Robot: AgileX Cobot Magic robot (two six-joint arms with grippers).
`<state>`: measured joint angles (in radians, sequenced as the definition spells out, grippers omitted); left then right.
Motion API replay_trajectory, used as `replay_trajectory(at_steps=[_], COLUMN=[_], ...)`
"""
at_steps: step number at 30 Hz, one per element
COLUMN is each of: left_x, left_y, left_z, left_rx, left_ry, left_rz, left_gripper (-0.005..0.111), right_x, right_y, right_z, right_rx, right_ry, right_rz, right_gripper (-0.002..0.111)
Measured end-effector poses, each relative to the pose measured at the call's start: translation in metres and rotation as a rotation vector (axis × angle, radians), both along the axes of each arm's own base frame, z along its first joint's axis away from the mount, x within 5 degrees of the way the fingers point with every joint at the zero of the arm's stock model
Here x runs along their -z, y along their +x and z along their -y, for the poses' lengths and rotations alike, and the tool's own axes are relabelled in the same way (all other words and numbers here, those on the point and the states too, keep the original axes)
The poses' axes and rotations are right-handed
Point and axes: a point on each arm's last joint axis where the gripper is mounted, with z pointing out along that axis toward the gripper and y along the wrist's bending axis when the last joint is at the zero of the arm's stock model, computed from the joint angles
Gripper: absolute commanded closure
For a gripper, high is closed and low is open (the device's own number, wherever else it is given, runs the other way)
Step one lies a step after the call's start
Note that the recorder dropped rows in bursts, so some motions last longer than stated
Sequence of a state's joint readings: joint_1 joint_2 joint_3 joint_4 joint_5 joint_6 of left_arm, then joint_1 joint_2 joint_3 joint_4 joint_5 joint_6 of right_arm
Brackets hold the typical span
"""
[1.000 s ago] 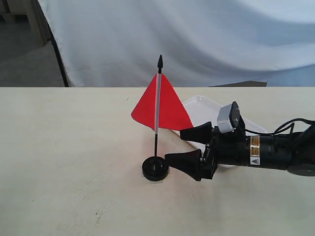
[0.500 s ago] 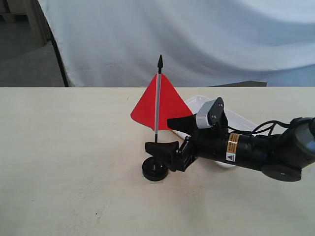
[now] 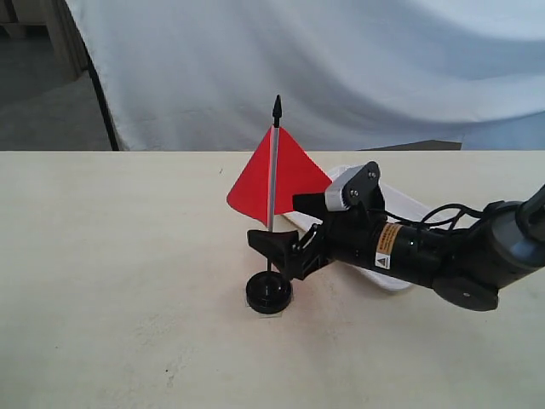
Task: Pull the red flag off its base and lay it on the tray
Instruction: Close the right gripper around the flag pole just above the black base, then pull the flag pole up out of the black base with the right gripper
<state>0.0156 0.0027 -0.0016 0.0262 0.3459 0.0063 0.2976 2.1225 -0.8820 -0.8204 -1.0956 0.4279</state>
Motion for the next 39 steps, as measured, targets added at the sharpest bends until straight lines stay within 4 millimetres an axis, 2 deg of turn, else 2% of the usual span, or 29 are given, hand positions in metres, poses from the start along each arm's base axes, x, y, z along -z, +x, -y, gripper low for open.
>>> replay_trajectory(at_steps=[5, 8, 11, 12, 14, 15, 22, 29, 31, 35, 39], left_x=[0.0, 0.0, 0.0, 0.0, 0.0, 0.0, 0.0, 0.0, 0.0, 0.0, 0.0], left_y=[0.0, 0.0, 0.0, 0.0, 0.0, 0.0, 0.0, 0.0, 0.0, 0.0, 0.0], left_z=[0.0, 0.0, 0.0, 0.0, 0.0, 0.0, 0.0, 0.0, 0.0, 0.0, 0.0], left_rx=[0.0, 0.0, 0.0, 0.0, 0.0, 0.0, 0.0, 0.0, 0.0, 0.0, 0.0], left_ry=[0.0, 0.0, 0.0, 0.0, 0.0, 0.0, 0.0, 0.0, 0.0, 0.0, 0.0], left_rz=[0.0, 0.0, 0.0, 0.0, 0.0, 0.0, 0.0, 0.0, 0.0, 0.0, 0.0], left_gripper=[0.107, 0.107, 0.107, 0.107, 0.107, 0.107, 0.107, 0.107, 0.107, 0.107, 0.107], right_x=[0.008, 0.007, 0.007, 0.008, 0.008, 0.008, 0.007, -0.009, -0.031, -0.092, -0.13], right_y=[0.0, 0.0, -0.001, -0.001, -0.001, -0.002, -0.004, -0.004, -0.002, 0.008, 0.016], right_z=[-0.01, -0.011, -0.012, -0.013, -0.014, -0.014, -0.016, -0.015, -0.011, 0.007, 0.023], right_rx=[-0.037, -0.048, -0.05, -0.05, -0.053, -0.058, -0.088, -0.071, -0.042, 0.069, 0.184], right_ry=[-0.023, -0.028, -0.031, -0.032, -0.034, -0.037, -0.043, -0.134, -0.119, -0.075, -0.183], right_rz=[-0.009, -0.01, -0.012, -0.012, -0.013, -0.01, -0.002, -0.005, 0.027, 0.083, 0.059], right_gripper=[0.01, 0.017, 0.049, 0.072, 0.109, 0.106, 0.109, 0.109, 0.109, 0.109, 0.109])
